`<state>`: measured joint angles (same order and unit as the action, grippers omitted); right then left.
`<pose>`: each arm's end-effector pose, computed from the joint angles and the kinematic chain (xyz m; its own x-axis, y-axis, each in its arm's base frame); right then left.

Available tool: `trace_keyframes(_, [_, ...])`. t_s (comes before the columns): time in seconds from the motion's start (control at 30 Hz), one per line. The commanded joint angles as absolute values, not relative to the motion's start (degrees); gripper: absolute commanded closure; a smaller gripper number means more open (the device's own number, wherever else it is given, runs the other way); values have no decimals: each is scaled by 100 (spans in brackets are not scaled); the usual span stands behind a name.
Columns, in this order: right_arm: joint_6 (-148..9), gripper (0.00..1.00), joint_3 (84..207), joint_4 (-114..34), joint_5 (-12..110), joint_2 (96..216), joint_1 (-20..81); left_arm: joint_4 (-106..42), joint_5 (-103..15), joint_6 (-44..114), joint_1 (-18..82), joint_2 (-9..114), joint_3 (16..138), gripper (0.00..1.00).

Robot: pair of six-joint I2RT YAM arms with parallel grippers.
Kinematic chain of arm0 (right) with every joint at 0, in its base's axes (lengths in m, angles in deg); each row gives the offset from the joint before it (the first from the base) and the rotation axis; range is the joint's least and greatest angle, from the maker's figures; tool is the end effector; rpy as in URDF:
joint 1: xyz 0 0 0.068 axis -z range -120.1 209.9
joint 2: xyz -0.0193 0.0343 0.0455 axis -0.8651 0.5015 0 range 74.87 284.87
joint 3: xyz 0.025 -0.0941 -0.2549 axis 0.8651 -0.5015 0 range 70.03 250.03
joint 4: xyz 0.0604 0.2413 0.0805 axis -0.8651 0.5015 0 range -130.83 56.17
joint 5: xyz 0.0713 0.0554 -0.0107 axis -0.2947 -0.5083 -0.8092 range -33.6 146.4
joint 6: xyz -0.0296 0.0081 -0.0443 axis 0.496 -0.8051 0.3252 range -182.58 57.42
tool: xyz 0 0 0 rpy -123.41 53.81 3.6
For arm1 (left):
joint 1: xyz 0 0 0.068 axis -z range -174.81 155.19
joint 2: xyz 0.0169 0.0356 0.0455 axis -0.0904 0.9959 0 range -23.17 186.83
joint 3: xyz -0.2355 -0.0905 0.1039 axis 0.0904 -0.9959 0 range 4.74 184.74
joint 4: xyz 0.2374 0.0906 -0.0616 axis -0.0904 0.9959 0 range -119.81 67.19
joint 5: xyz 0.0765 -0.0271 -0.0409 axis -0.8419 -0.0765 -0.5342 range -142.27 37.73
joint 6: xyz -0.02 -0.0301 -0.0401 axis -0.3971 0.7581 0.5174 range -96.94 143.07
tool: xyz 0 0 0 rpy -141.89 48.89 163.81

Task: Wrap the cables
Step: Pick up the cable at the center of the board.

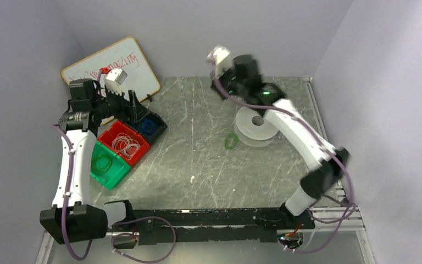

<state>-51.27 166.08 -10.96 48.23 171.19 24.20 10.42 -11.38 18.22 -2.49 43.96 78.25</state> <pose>0.3128 0.2310 0.3800 -0.2670 -0.4308 -0.8620 -0.7441 0.6606 -0.0997 0.2390 0.0086 0.3874 -0.5129 -0.0048 -0.8584 0.4827 0.8253 -0.2930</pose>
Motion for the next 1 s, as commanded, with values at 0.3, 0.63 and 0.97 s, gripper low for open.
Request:
trace_keyframes(0.3, [-5879,100,17468,-1328,4497,14966,2865,443,404,2228,-227,5070,8859,13])
trace_keyframes(0.63, [-6094,100,17666,-1266,4049,15393,2896,589,257,1704,1377,4840,9325,6])
trace_keyframes(0.97, [-6215,100,17587,-1340,3910,15559,2900,453,-483,1951,2099,5061,9890,6])
